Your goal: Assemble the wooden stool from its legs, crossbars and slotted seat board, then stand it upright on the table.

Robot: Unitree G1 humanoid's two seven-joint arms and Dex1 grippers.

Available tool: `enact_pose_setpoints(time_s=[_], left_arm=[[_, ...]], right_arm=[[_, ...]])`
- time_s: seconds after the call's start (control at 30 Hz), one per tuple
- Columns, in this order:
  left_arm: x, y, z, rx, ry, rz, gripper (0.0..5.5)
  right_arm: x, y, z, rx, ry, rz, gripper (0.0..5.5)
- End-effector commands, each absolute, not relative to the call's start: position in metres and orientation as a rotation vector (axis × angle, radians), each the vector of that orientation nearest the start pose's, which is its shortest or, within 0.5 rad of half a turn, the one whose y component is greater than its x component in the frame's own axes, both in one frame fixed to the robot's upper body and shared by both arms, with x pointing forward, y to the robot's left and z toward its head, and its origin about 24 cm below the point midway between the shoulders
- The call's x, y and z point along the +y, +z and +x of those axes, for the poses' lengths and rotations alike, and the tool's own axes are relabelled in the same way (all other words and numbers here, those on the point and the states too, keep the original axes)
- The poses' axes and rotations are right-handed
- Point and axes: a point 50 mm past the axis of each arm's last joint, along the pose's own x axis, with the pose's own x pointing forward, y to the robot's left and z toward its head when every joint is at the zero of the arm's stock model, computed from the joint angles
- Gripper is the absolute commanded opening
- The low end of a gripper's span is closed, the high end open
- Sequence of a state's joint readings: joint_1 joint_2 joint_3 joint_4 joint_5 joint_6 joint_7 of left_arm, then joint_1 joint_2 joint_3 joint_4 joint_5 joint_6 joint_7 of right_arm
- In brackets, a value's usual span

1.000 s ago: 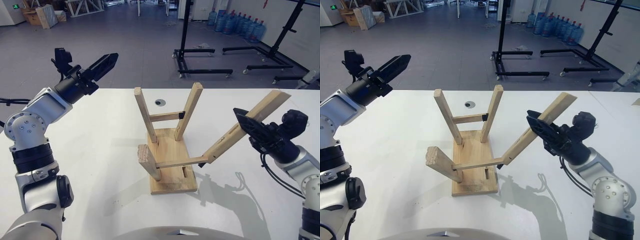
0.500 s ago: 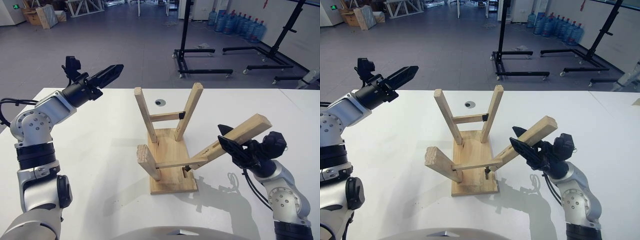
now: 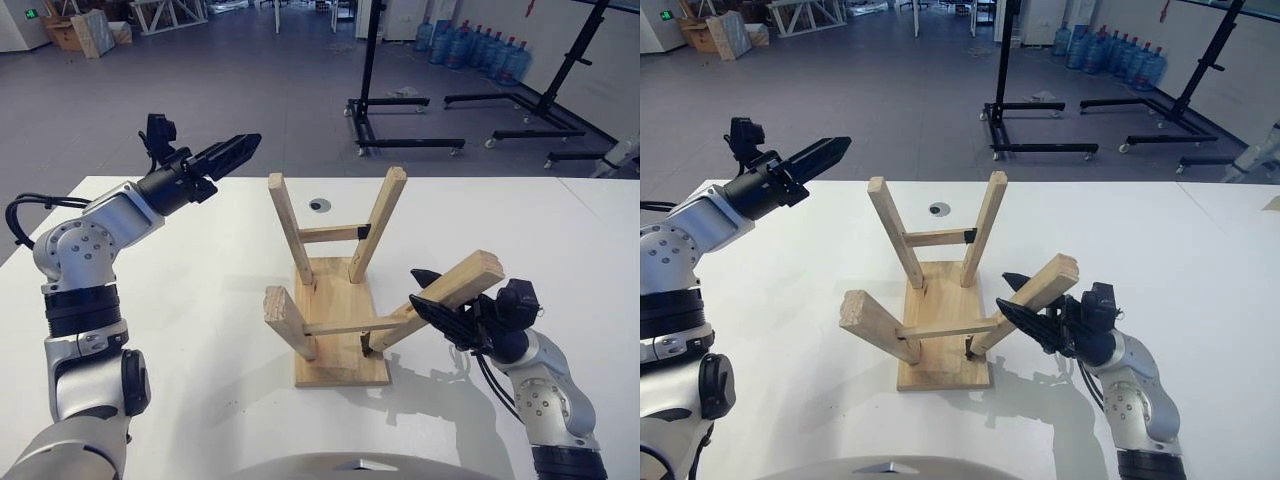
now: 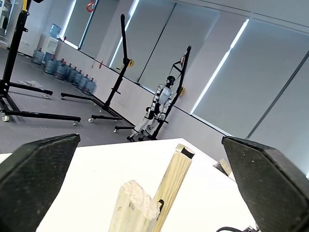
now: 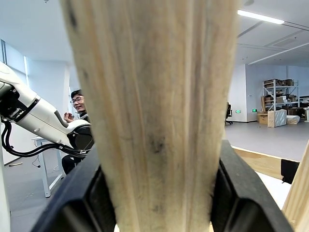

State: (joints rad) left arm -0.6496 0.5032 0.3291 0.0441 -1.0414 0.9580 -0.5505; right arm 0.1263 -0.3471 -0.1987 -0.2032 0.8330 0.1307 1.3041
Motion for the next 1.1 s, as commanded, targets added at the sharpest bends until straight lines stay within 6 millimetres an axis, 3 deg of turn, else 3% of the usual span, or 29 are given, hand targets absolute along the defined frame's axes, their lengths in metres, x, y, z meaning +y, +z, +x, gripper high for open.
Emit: enact_pose_setpoints(time_s=[0.03,0.33,0.6,1.1], left_arm=[[0.192,0.221,0.311,0.033,-0.916,-0.531,5.40],[0.189,0.221,0.308,0.022,-0.921,-0.538,5.40],[0.184,0.222,0.306,0.005,-0.924,-0.545,5.40],[0.180,0.221,0.303,-0.001,-0.925,-0.557,5.40]], right_arm=[[-0.197,0.093,0.192,-0.293,1.201,0.359,2.06],[-0.170,0.084,0.194,-0.312,1.189,0.339,2.06],[-0.175,0.081,0.191,-0.271,1.220,0.281,2.06],[-0.180,0.100,0.198,-0.316,1.261,0.215,2.06]])
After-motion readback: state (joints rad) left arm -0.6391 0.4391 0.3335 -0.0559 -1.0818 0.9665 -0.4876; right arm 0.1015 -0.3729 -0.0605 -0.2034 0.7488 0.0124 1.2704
